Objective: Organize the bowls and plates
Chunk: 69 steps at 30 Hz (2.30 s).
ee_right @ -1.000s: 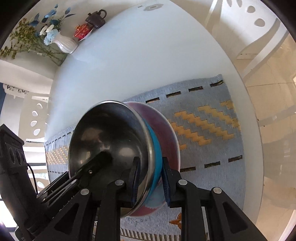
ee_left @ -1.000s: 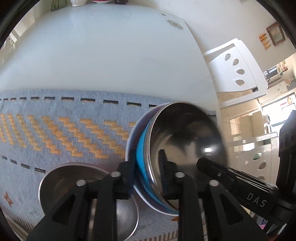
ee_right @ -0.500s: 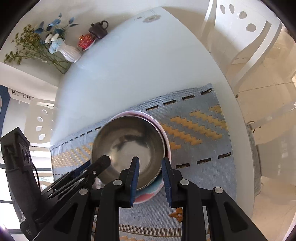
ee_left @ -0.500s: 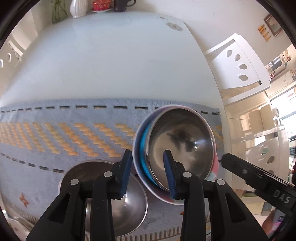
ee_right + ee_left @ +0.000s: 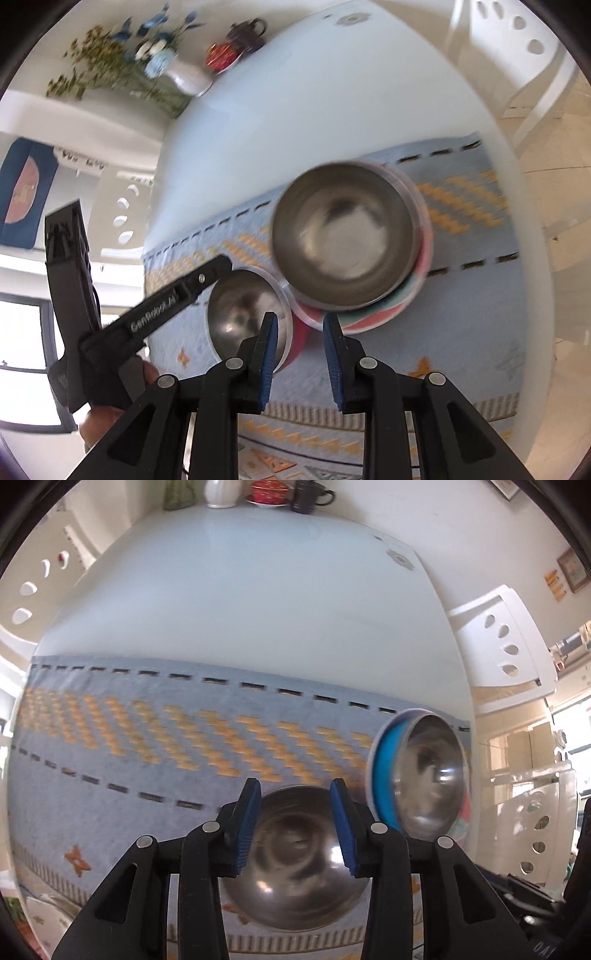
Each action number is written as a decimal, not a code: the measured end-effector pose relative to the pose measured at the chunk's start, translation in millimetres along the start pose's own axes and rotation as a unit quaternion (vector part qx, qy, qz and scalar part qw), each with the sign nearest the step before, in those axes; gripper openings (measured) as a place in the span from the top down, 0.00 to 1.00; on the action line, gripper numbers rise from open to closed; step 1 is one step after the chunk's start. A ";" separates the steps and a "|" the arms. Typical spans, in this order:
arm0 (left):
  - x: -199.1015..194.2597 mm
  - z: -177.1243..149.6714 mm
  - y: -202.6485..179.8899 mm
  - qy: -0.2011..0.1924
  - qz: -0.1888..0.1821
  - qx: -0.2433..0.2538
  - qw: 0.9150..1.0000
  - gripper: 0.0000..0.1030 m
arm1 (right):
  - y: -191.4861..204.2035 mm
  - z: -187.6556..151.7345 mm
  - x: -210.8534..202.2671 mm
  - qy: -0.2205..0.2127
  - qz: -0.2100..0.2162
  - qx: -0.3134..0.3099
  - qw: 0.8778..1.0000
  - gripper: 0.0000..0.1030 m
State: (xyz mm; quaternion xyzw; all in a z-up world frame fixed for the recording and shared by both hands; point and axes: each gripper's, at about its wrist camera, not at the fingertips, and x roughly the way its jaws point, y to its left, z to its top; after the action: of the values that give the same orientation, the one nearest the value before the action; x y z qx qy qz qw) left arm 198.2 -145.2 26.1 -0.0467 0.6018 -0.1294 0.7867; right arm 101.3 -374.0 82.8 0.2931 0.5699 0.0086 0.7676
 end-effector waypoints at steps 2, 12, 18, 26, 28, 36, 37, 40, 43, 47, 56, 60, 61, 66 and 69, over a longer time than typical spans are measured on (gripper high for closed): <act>0.2 -2.6 7.8 0.002 0.005 -0.002 1.000 0.65 | 8.3 -4.1 9.8 0.010 0.000 -0.006 1.000 0.77; 11.4 -21.7 41.5 0.023 0.013 -0.009 1.000 0.65 | 31.7 -19.4 50.0 0.045 0.000 -0.012 0.999 0.76; 20.6 -28.9 46.8 0.032 0.009 -0.005 0.999 0.65 | 34.9 -27.2 71.0 0.062 -0.021 -0.019 0.998 0.68; 33.9 -32.9 48.1 0.045 0.006 0.002 0.999 0.65 | 31.2 -28.8 74.9 0.040 -0.041 -0.004 0.998 0.53; 36.9 -33.9 48.8 0.049 0.005 0.003 0.999 0.65 | 28.1 -30.2 76.7 0.039 -0.054 0.004 0.998 0.53; 49.0 -33.1 46.8 0.059 0.004 0.009 0.998 0.65 | 15.6 -29.4 81.6 0.035 -0.056 0.024 0.998 0.53; 50.8 -33.0 46.5 0.060 0.004 0.010 0.998 0.65 | 14.8 -29.0 82.8 0.036 -0.056 0.026 0.997 0.53; 54.6 -33.0 46.3 0.061 0.002 0.011 0.998 0.65 | 14.2 -28.1 87.1 0.035 -0.060 0.027 0.997 0.53; 57.4 -32.8 47.2 0.061 -0.002 0.011 0.998 0.65 | 11.8 -28.9 89.4 0.033 -0.063 0.026 0.997 0.53; 56.9 -35.2 51.1 0.060 -0.007 0.012 0.998 0.65 | 11.4 -28.1 96.3 0.032 -0.065 0.031 0.997 0.53; 57.5 -42.3 60.4 0.055 -0.023 0.006 0.998 0.63 | 2.7 -27.7 103.8 0.028 -0.056 0.048 0.997 0.53; 55.0 -46.7 64.0 0.048 -0.028 -0.001 0.998 0.66 | 0.3 -28.0 107.0 0.024 -0.058 0.048 0.997 0.53; 53.5 -48.6 63.1 0.043 -0.026 0.000 0.999 0.67 | 0.0 -28.3 106.3 0.021 -0.064 0.045 0.997 0.54; 49.1 -54.7 57.3 0.029 -0.030 0.009 0.999 0.81 | -5.4 -27.1 101.3 0.013 -0.075 0.049 0.996 0.63; 47.3 -53.8 59.7 0.029 -0.039 0.005 0.999 0.83 | -9.8 -27.4 97.9 0.010 -0.067 0.052 0.996 0.67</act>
State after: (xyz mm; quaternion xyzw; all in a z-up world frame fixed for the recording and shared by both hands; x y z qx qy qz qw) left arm 166.9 -95.5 -46.4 -0.0631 0.6212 -0.1644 0.7636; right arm 108.4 -336.0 -11.8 0.2938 0.5955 -0.0696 0.7445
